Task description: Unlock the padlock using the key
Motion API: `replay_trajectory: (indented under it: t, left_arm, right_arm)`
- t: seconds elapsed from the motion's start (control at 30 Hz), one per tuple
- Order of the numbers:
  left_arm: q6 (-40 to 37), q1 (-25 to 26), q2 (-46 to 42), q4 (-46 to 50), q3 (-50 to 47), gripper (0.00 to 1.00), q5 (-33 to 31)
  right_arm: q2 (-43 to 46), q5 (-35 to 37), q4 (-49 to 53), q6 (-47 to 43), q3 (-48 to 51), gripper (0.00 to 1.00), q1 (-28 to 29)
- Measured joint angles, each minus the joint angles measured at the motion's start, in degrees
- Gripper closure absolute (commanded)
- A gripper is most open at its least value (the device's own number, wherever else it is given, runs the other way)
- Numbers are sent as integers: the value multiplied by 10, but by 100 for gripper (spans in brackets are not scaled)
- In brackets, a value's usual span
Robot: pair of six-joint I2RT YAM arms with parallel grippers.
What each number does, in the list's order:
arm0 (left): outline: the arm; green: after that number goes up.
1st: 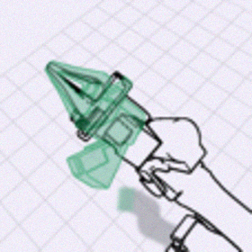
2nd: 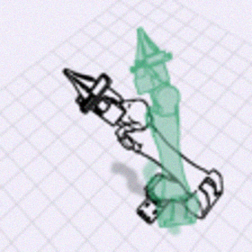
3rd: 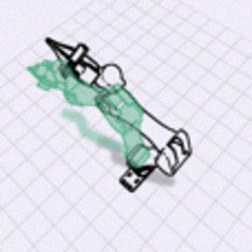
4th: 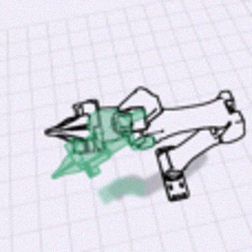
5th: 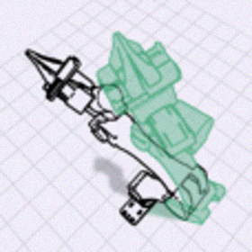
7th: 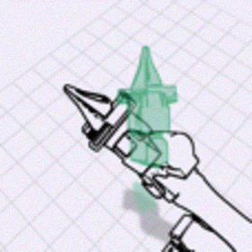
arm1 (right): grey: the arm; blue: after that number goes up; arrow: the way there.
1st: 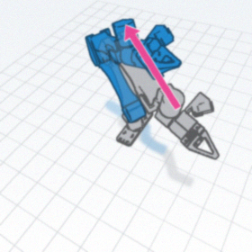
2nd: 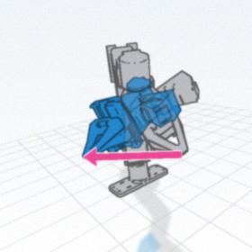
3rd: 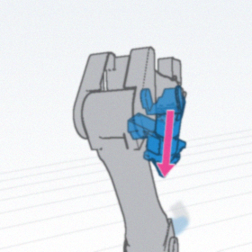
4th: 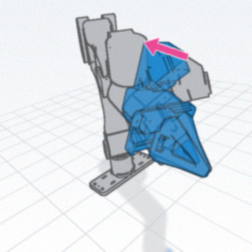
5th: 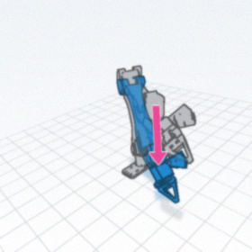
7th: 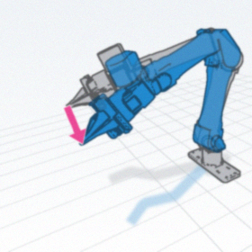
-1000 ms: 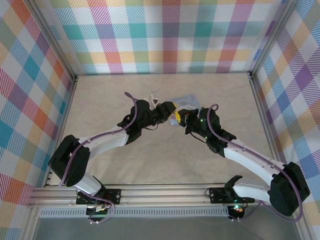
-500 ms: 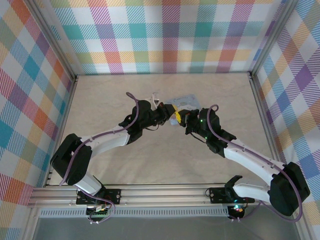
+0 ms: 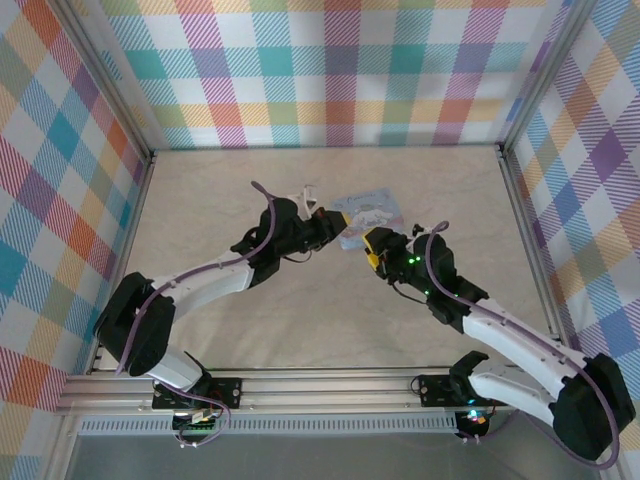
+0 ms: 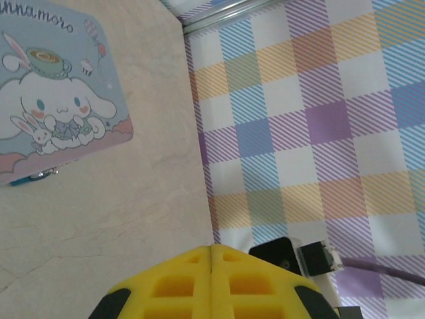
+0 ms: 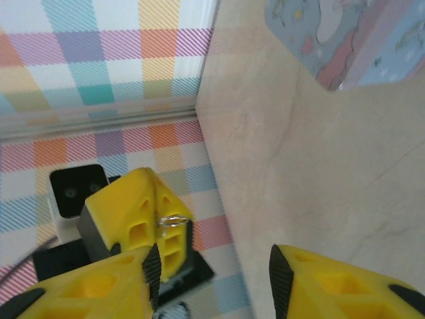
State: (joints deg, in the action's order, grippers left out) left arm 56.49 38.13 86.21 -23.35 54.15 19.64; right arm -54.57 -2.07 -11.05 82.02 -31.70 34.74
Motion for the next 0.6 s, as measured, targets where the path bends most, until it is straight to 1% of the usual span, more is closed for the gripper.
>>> replay_trajectory:
  t: [0.17,0.27,0.37,0.47,0.6]
  left_arm:
    - [-74,-43,-18,59,43,100,73]
    - [-133,-53,-23,110,78,100,121]
    - [-192,-54,-26,163,111,100,171]
    - [-242,-54,-33,210,132,100,212]
    - [-284,-54,-39,249,146,100,249]
  right_arm:
    - [16,-112,31,-210,-11,46,-59]
    - [16,-184,50,-327,-23,44,-66]
    - [16,-254,57,-422,-35,44,-66]
    - [14,-311,57,-477,-52,44,-66]
    - [-12,-374,33,-501,-78,46,-66]
